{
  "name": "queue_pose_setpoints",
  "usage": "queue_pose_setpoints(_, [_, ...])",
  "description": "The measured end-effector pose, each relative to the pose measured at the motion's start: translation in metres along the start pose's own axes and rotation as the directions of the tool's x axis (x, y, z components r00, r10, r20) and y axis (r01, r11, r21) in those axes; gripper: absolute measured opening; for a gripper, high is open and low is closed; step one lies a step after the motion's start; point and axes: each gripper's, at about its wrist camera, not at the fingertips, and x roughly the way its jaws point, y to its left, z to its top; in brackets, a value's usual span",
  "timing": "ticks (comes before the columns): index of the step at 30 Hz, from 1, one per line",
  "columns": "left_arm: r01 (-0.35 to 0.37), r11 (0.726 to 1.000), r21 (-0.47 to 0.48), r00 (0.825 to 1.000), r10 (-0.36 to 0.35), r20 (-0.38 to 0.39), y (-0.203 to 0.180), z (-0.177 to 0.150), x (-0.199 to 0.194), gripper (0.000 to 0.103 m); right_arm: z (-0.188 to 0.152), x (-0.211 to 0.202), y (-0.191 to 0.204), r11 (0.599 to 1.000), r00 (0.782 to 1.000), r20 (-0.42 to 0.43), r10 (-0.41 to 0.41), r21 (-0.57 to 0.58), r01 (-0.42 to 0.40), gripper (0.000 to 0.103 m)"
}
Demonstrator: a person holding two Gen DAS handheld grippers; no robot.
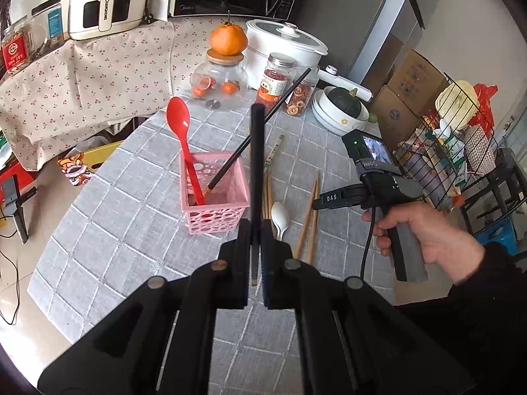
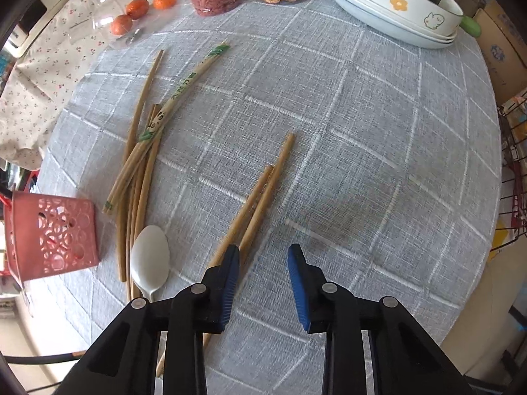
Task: Organize utensils
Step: 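Grasp and lift the black chopstick with the left tool while the right tool grasps a wooden chopstick, then lower the black chopstick into the basket with the left tool while the right tool lowers the wooden chopstick in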
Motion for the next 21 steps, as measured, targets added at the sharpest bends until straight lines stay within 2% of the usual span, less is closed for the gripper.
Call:
queue_pose_setpoints(6, [0.002,1.000,-0.010,1.000,-0.002,0.013,0.003,0.000,-0.006,0.006,0.011,0.010,0.010,0.999,0.999,-0.005,-0.035,-0.034,0.035,0.027])
queue_pose_setpoints(8, [-0.002,1.000,-0.007,1.000,0.003,0.015,0.003,0.000,-0.006,0.006,0.013,0.010,0.013,0.998,0.999,0.001,-0.053,-0.040,0.053,0.015])
queue_pose_setpoints(10, [-0.003,1.000,-0.008,1.000,0.004,0.018,0.003,0.002,-0.007,0.006,0.014,0.008,0.010,1.000,1.000,0.007,-0.015,-0.020,0.015,0.007])
queue_pose_setpoints(15, [0.013,1.000,-0.005,0.999,-0.013,0.045,-0.002,0.008,-0.015,0.006,0.009,-0.027,0.007,0.997,0.995,0.081,0.062,-0.043,-0.058,0.006])
queue_pose_setpoints(21, [0.015,1.000,0.003,0.995,-0.015,0.099,-0.007,0.013,-0.029,0.006,-0.007,-0.090,0.006,0.988,0.964,0.227,0.142,-0.086,-0.125,0.006])
